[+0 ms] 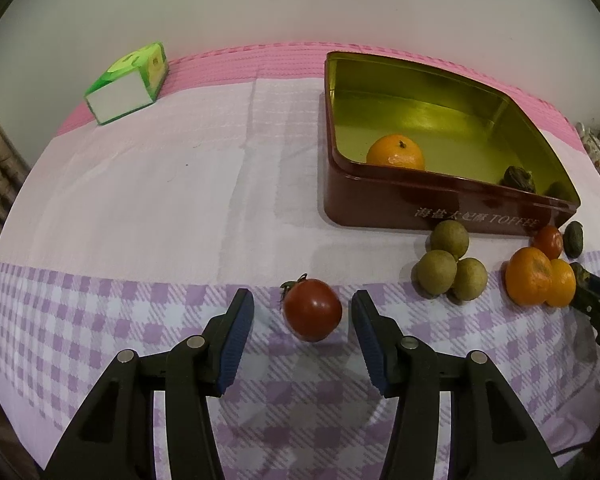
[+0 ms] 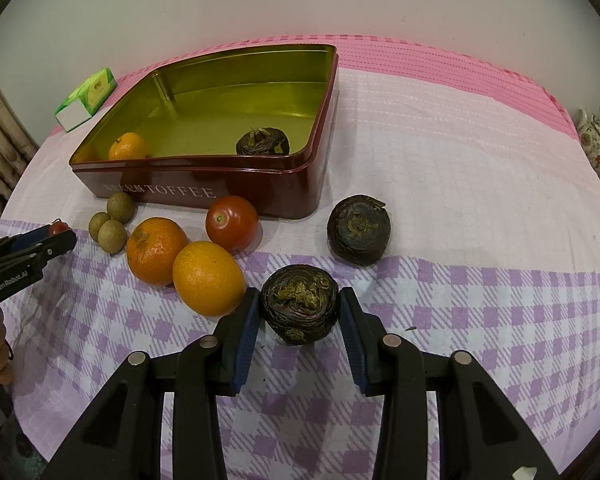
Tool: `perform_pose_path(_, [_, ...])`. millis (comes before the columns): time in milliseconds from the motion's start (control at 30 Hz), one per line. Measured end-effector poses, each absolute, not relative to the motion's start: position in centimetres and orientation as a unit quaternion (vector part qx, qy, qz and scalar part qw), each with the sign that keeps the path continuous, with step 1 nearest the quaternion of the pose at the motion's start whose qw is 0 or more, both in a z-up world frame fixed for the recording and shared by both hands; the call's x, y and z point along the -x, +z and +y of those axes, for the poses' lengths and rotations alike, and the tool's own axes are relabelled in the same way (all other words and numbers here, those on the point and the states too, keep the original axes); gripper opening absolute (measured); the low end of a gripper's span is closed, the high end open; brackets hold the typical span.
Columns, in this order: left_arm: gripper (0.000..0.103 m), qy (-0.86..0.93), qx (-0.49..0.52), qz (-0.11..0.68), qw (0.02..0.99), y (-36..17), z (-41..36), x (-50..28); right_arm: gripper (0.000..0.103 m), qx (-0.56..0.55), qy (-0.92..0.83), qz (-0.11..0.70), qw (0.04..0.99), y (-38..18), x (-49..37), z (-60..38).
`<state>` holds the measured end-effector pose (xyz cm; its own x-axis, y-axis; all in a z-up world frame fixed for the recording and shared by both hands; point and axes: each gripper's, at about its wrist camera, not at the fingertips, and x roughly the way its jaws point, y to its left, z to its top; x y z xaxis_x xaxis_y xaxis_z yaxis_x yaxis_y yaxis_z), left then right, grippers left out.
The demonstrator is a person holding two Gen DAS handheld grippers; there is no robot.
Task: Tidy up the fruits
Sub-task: 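Close left tool on the red tomato while right tool grasps the dark fruit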
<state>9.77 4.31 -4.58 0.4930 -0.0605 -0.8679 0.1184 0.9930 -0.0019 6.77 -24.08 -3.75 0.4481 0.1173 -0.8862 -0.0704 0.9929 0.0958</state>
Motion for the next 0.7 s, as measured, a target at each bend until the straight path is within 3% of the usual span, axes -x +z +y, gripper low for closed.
perform_pose_path(400, [0.044, -0.055, -0.028, 0.500, 0.864, -4.55, 3.78, -9.74, 0.037, -0.022, 0.055, 0.522, 0.851, -3.75, -6.77, -24.06])
perform_pose_path(700, [0.032, -0.060, -0.030, 0.498, 0.864, -4.45, 3.48, -9.47, 0.037, -0.022, 0.054, 0.521, 0.851, -3.76, -6.75, -24.06])
